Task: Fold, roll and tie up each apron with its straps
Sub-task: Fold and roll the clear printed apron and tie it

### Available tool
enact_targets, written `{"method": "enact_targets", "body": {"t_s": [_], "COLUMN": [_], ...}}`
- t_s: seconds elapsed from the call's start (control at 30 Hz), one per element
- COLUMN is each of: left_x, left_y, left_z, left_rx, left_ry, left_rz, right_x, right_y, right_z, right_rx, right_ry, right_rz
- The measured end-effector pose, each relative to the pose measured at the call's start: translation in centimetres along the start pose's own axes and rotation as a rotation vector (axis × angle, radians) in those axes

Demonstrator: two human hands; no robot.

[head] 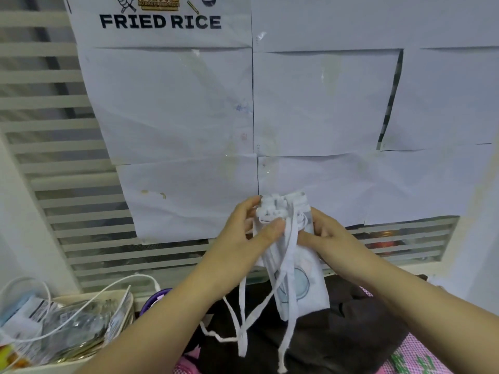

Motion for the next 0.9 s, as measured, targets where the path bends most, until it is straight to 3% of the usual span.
{"method": "enact_targets", "body": {"t_s": [0.13,0.3,0.4,0.5,0.57,0.7,0.9], "left_x": [-0.4,-1.2,-1.3,-1.3,-1.1,-0.9,-0.8], "left_y": [-0.6,1.1,2.4,2.4,1.7,1.5,0.6], "left_z": [-0.3,-1.0,-0.9,-1.2,-1.6,-1.9,-1.9], "left_rx": [-0.137,-0.140,-0.262,-0.416,-0.377,-0.165,0.227], "left_ry": [-0.205,-0.245,-0.236,-0.295,-0.357,-0.462,-0.296], "left_rz": [-0.049,0.210,0.315,0.223,0.143,-0.062,-0.168], "right_x": [0.0,0.3,0.4,0.1,0.1,0.3,0.3], "right_y": [-0.5,-0.7,-0.4,-0.6,-1.0,-1.5,-1.4], "right_z": [0.6,1.6,1.7,2.0,2.2,3.1,3.5], "right_rx": [-0.087,-0.094,-0.070,-0.044,-0.015,0.011,-0.093], "right_ry": [-0.019,-0.029,-0.060,-0.080,-0.073,-0.007,0.007], "right_rz": [-0.011,0.015,0.009,0.027,0.044,0.000,-0.008]}}
Point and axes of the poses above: each hand's wrist, its own x-axis away from the middle knuckle, its own y-axis out of the back of the hand, z = x × y, the point moved 3 cm from there along -x, towards the middle knuckle, and after that the axes turned 6 degrees about y, right-handed, at the moved point
